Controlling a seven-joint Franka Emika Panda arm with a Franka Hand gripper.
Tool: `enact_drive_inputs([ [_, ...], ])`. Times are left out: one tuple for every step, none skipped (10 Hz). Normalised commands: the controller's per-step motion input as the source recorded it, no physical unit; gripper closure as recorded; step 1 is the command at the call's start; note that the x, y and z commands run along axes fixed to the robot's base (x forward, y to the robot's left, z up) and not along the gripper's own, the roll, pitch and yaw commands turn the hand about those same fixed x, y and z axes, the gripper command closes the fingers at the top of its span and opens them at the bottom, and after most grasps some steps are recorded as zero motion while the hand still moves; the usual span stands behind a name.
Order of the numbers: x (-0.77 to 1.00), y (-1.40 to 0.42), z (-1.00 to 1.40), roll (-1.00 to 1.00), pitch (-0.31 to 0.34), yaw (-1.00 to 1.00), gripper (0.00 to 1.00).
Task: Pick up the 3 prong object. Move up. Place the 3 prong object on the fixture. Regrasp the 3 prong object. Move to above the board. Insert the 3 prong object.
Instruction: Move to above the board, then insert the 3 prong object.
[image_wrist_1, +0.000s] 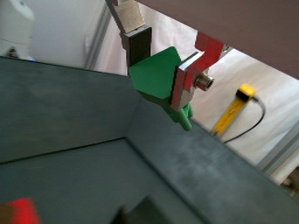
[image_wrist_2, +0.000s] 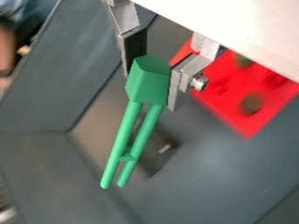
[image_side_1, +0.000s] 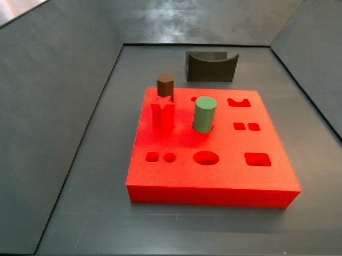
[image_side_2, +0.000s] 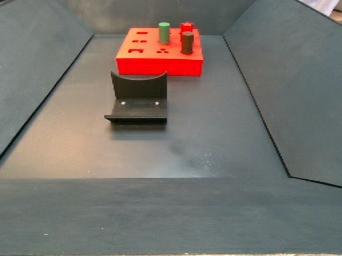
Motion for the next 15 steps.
enact_drive_inputs([
  [-0.46, -1.0, 0.08, -1.0, 0.014, -0.14, 1.0],
  [-0.47, -1.0, 0.08, -1.0, 0.018, -0.15, 1.0],
  [-0.43, -0.85, 0.07, -1.0, 0.025, -0.14, 1.0],
  [-0.36, -0.69, 0.05, -1.0, 0.026, -0.14, 1.0],
  [-0.21, -0.33, 0.03, -1.0, 0.029, -0.13, 1.0],
  [-0.12, -0.13, 0.01, -1.0, 0.027, -0.12, 1.0],
  [-0.08, -0.04, 0.01, -0.86, 0.016, -0.09, 1.0],
  [-0.07, -0.01, 0.0, -0.55, -0.004, -0.04, 1.0],
  [-0.05, -0.01, 0.0, -0.37, -0.015, -0.03, 1.0],
  [-0.04, 0.0, 0.0, -0.27, -0.016, -0.02, 1.0],
  [0.61, 0.11, 0.0, -0.46, 0.281, 0.0, 1.0],
  [0.59, 0.15, -0.03, -0.44, 0.311, 0.0, 1.0],
  [0.56, 0.19, -0.03, -0.43, 0.331, 0.0, 1.0],
  [0.57, 0.1, 0.0, -0.44, 0.324, 0.0, 1.0],
  [0.58, 0.08, 0.0, -0.45, 0.31, 0.0, 1.0],
])
